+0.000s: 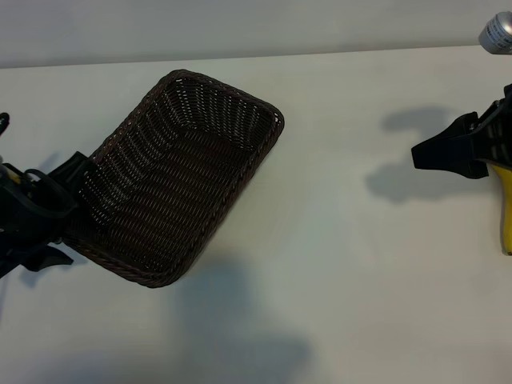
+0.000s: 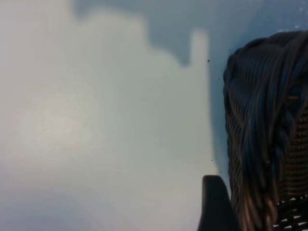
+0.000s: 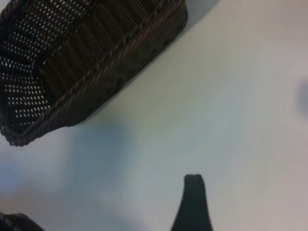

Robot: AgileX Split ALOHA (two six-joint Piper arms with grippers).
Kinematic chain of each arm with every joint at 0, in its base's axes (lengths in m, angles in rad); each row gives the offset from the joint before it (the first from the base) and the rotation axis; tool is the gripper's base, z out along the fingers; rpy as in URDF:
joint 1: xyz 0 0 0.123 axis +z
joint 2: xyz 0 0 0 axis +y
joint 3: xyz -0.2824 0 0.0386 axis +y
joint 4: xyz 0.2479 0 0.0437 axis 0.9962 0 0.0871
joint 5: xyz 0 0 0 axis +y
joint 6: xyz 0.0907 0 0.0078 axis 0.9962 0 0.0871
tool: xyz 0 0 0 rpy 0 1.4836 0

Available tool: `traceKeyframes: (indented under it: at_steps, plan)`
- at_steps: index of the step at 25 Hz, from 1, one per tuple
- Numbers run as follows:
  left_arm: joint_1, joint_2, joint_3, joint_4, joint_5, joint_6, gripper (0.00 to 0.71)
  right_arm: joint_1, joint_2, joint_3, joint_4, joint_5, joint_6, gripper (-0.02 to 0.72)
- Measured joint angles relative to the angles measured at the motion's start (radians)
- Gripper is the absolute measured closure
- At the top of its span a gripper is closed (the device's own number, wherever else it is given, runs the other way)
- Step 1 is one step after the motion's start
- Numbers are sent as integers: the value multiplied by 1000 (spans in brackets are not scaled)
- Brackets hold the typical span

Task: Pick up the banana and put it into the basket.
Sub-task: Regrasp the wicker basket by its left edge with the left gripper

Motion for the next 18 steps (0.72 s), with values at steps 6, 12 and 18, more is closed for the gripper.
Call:
traceKeyframes:
  at_steps: [6, 12, 18]
  plan:
    - [0, 74, 0, -4, -37, 11, 239, 0, 0, 0, 0, 0, 0, 119]
    - [0, 142, 0, -5, -100, 13, 239, 0, 0, 0, 0, 0, 0, 119]
    - [0, 199, 0, -5, -131, 13, 239, 0, 0, 0, 0, 1, 0, 119]
